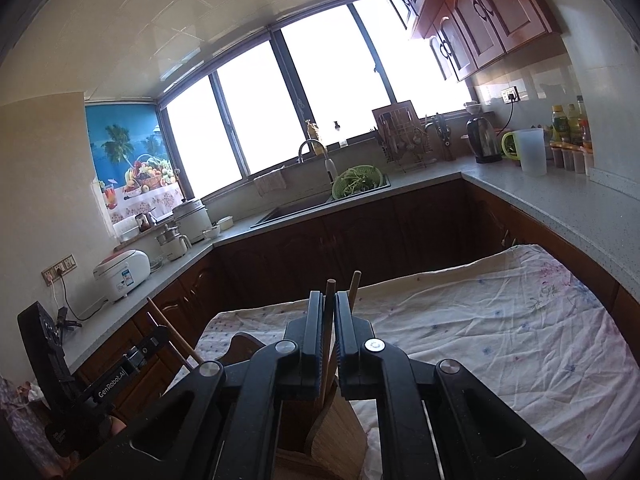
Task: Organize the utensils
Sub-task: 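Lower both chopsticks into the holder and open both tools, then withdraw both open tools back toward the utensils on the cloth, then lower and close the right tool on a wooden chopstick while the left tool closes on the metal spoon, then lift the spoon with the left tool while the right tool lifts the wooden chopstick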
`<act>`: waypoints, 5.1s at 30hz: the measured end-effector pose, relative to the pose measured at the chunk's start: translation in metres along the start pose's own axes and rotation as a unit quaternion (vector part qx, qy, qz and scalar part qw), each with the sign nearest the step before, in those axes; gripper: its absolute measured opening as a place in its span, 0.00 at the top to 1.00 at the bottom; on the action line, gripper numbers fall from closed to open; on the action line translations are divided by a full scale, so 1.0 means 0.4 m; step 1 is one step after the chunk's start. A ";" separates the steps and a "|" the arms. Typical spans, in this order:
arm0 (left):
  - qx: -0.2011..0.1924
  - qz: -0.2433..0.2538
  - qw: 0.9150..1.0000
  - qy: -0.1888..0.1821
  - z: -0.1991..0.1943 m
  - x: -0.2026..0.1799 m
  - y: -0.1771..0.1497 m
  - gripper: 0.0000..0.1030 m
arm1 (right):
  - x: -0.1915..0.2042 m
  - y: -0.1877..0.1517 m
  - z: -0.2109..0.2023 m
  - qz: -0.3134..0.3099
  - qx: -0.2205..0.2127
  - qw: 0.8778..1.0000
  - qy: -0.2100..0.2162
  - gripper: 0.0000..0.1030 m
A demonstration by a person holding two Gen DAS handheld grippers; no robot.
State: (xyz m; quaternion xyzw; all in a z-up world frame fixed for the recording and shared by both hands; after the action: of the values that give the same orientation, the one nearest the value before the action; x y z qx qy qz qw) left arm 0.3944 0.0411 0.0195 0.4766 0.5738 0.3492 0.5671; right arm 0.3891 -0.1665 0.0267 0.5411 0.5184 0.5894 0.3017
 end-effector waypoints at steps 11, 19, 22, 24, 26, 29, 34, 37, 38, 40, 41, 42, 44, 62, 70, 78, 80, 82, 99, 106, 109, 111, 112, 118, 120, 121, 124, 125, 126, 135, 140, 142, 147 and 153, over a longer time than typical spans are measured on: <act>0.021 0.006 1.000 0.011 0.002 0.004 0.006 0.84 | -0.019 -0.001 0.014 0.008 0.021 1.000 -0.008 0.87; 0.007 -0.003 1.000 0.028 -0.062 0.018 0.029 0.38 | -0.023 0.019 -0.031 0.023 0.005 1.000 0.001 0.41; 0.009 0.004 0.999 0.036 -0.094 0.018 0.025 0.22 | -0.021 0.027 -0.059 0.023 -0.004 1.000 0.004 0.21; 0.012 0.008 0.999 0.038 -0.118 0.018 0.019 0.21 | -0.016 0.029 -0.082 0.019 -0.011 1.000 0.007 0.13; 0.020 0.012 0.999 0.042 -0.138 0.019 0.009 0.17 | -0.017 0.027 -0.105 0.018 -0.014 1.000 0.008 0.07; 0.033 0.011 0.999 0.040 -0.169 0.016 -0.009 0.17 | -0.020 0.013 -0.138 0.022 -0.011 1.000 0.010 0.07; 0.048 0.010 0.998 0.045 -0.223 0.007 -0.029 0.15 | -0.037 -0.015 -0.196 0.031 0.001 0.999 0.009 0.07; 0.059 0.003 0.997 0.048 -0.261 0.004 -0.046 0.15 | -0.052 -0.029 -0.235 0.036 0.007 0.999 0.005 0.06; 0.063 0.000 0.997 0.046 -0.276 0.001 -0.051 0.15 | -0.057 -0.034 -0.249 0.036 0.009 0.999 0.004 0.06; 0.067 -0.006 0.997 0.046 -0.307 -0.001 -0.065 0.13 | -0.069 -0.042 -0.277 0.035 0.014 0.999 -0.002 0.06; 0.070 -0.008 0.996 0.045 -0.322 -0.003 -0.072 0.13 | -0.076 -0.047 -0.291 0.034 0.016 0.999 -0.006 0.06; 0.072 -0.010 0.996 0.044 -0.334 -0.006 -0.077 0.12 | -0.084 -0.052 -0.305 0.034 0.018 0.999 -0.009 0.06; 0.077 -0.013 0.996 0.044 -0.357 -0.011 -0.088 0.12 | -0.098 -0.063 -0.338 0.037 0.021 0.999 -0.016 0.06; 0.135 -0.007 0.990 0.034 -0.469 -0.039 -0.251 0.12 | -0.166 -0.221 -0.478 0.051 0.062 0.996 -0.049 0.05; 0.165 0.008 0.986 0.030 -0.474 -0.055 -0.318 0.12 | -0.162 -0.309 -0.481 0.047 0.095 0.993 -0.047 0.05; 0.176 0.023 0.984 0.025 -0.467 -0.067 -0.337 0.12 | -0.164 -0.318 -0.482 0.049 0.099 0.993 -0.049 0.05; 0.180 0.027 0.983 0.023 -0.462 -0.070 -0.340 0.12 | -0.165 -0.316 -0.479 0.047 0.100 0.993 -0.050 0.05; 0.188 0.030 0.981 0.023 -0.455 -0.070 -0.347 0.12 | -0.165 -0.315 -0.476 0.044 0.101 0.993 -0.051 0.05; 0.264 0.052 0.963 0.007 -0.339 -0.069 -0.412 0.49 | -0.169 -0.310 -0.371 0.017 0.141 0.988 -0.059 0.33; 0.313 0.059 0.948 0.012 -0.289 -0.054 -0.469 0.68 | -0.180 -0.334 -0.289 0.007 0.178 0.982 -0.060 0.44; 0.328 0.057 0.943 0.012 -0.276 -0.050 -0.491 0.73 | -0.195 -0.355 -0.245 0.006 0.199 0.978 -0.065 0.51; 0.331 0.059 0.942 0.011 -0.271 -0.051 -0.500 0.73 | -0.207 -0.369 -0.217 0.005 0.213 0.975 -0.070 0.56; 0.330 0.061 0.942 0.011 -0.270 -0.051 -0.500 0.73 | -0.212 -0.376 -0.203 0.003 0.218 0.973 -0.073 0.59; 0.330 0.071 0.941 0.010 -0.252 -0.059 -0.503 0.75 | -0.238 -0.409 -0.115 -0.011 0.249 0.964 -0.091 0.71; 0.328 0.081 0.941 0.011 -0.247 -0.061 -0.503 0.77 | -0.242 -0.425 -0.090 -0.016 0.263 0.960 -0.096 0.75; 0.327 0.086 0.941 0.013 -0.245 -0.061 -0.504 0.82 | -0.243 -0.436 -0.080 -0.022 0.272 0.957 -0.098 0.78; 0.322 0.088 0.942 0.017 -0.243 -0.049 -0.501 0.93 | -0.237 -0.451 -0.060 -0.060 0.277 0.952 -0.112 0.85; 0.321 0.085 0.943 0.016 -0.242 -0.045 -0.500 0.94 | -0.234 -0.454 -0.056 -0.070 0.277 0.951 -0.115 0.87; 0.321 0.080 0.944 0.014 -0.239 -0.044 -0.500 0.94 | -0.234 -0.455 -0.055 -0.077 0.275 0.951 -0.118 0.91; 0.315 0.049 0.948 0.000 -0.248 -0.035 -0.484 0.96 | -0.208 -0.415 -0.091 -0.036 0.249 0.964 -0.089 0.95; 0.296 0.032 0.954 -0.014 -0.274 -0.042 -0.439 0.96 | -0.172 -0.356 -0.128 -0.020 0.222 0.973 -0.066 0.95; 0.286 0.027 0.958 -0.019 -0.286 -0.047 -0.415 0.96 | -0.161 -0.328 -0.150 -0.009 0.209 0.976 -0.058 0.95; 0.256 0.018 0.966 -0.036 -0.324 -0.068 -0.349 0.98 | -0.133 -0.259 -0.215 0.016 0.176 0.984 -0.036 0.95; 0.224 0.013 0.973 -0.051 -0.369 -0.091 -0.288 0.98 | -0.101 -0.189 -0.286 0.025 0.140 0.990 -0.016 0.96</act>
State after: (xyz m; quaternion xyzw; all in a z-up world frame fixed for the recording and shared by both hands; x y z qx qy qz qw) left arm 0.2284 -0.0075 -0.0608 0.6164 0.6012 0.1943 0.4700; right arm 0.2740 -0.2148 -0.0433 0.5998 0.5775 0.5098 0.2165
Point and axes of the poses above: each gripper's, at about its wrist camera, not at the fingertips, and z roughly the way its jaws point, x to its left, y to its top, the point moved 7 cm from there along z, roughly the way its jaws point, and after that the axes turned 10 degrees about -x, right-handed, at the moved point
